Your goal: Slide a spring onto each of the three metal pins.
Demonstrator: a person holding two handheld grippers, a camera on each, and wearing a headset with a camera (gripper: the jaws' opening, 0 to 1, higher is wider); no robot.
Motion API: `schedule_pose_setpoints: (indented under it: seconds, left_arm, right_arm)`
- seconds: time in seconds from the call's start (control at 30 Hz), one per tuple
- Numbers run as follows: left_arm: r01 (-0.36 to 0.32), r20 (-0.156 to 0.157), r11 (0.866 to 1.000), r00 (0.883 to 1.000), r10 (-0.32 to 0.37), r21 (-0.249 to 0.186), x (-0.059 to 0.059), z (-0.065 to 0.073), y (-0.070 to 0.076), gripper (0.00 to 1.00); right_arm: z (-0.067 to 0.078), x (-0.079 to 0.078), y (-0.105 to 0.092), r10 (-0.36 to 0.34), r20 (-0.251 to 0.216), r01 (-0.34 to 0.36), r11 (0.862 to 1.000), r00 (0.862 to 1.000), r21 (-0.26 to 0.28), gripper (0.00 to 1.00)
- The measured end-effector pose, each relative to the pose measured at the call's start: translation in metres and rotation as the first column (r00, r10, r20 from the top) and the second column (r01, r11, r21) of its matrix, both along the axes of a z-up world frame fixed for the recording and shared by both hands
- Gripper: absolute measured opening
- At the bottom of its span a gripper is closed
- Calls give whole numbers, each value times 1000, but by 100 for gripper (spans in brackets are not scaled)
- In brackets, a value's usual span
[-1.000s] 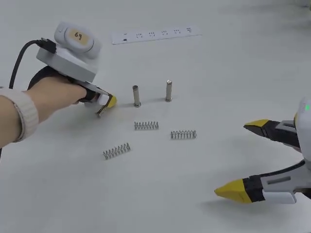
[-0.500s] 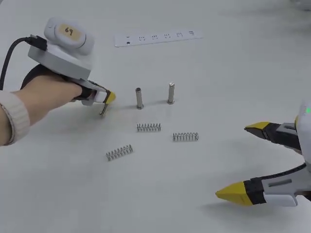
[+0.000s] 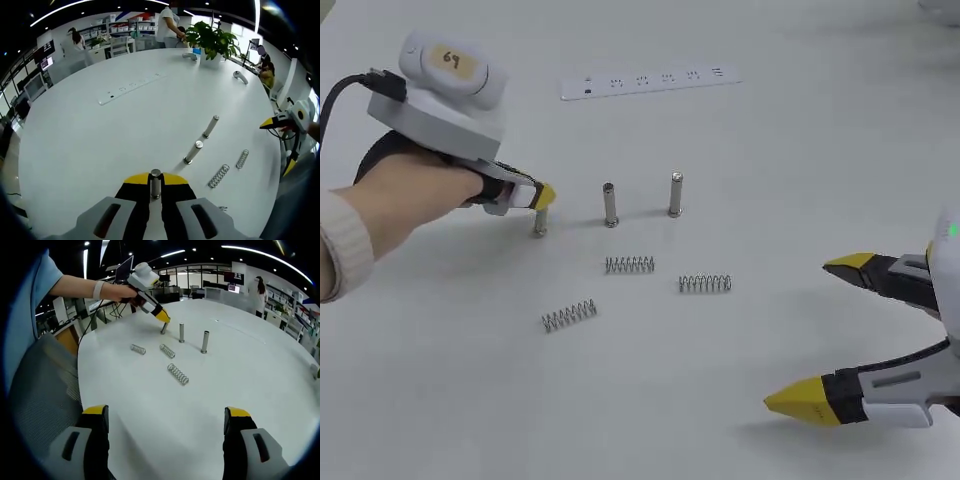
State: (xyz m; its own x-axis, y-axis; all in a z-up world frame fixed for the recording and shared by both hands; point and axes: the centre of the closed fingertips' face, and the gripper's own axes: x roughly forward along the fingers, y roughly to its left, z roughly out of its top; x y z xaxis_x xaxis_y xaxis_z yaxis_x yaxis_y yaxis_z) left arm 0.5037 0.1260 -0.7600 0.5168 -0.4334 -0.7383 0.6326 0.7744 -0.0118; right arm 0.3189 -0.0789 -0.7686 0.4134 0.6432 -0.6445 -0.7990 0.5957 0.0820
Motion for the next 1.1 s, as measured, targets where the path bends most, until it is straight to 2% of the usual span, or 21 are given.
schedule_pose_setpoints:
  seconds: [0.13, 0.73, 1.1]
  left_arm:
    - [-2, 6, 1000, 1000, 2, 4, -2, 1, 2, 0]
    - [-39, -9, 999, 999, 39, -20, -15, 3, 11, 0]
    - [-19, -2, 1000, 1000, 19, -22, -18, 2, 8, 0]
  right_arm:
    - [0, 0, 0, 1, 2, -1, 1000, 1000, -4, 94]
    - [3, -1, 3, 11, 6, -11, 1000, 1000, -4, 94]
    - [1, -2, 4, 11, 7, -11, 1000, 1000, -3, 94]
